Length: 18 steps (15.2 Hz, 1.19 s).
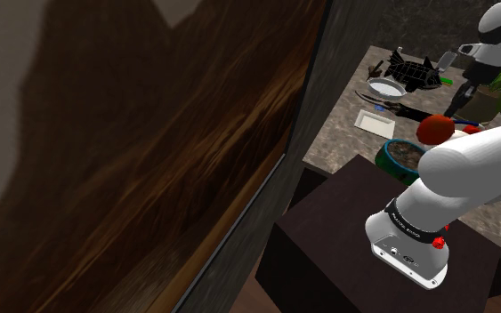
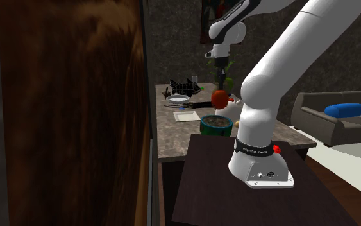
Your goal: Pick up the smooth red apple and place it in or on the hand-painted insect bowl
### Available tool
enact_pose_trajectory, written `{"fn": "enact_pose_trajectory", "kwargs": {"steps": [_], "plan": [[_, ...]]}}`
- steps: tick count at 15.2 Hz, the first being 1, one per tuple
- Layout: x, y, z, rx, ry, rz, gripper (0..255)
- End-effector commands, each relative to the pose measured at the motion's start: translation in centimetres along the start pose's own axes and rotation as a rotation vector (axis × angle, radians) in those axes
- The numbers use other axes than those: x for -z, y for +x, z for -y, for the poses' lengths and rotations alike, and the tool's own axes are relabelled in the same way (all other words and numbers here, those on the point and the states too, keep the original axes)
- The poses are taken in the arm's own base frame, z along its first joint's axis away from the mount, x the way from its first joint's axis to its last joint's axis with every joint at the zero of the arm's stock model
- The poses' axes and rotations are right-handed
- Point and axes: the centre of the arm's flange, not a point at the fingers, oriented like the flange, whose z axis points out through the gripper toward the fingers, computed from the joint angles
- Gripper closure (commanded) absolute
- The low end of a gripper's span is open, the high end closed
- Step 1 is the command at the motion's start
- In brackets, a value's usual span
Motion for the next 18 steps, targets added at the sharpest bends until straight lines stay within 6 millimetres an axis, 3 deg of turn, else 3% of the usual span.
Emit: {"fn": "enact_pose_trajectory", "kwargs": {"steps": [1, 12, 18], "plan": [[-1.1, 0.1, -0.1, 0.000, -0.001, 0.000, 255], [-7.1, 0.4, -0.7, 0.000, -0.001, 0.000, 255], [-7.1, 0.4, -0.7, 0.000, -0.001, 0.000, 255]]}}
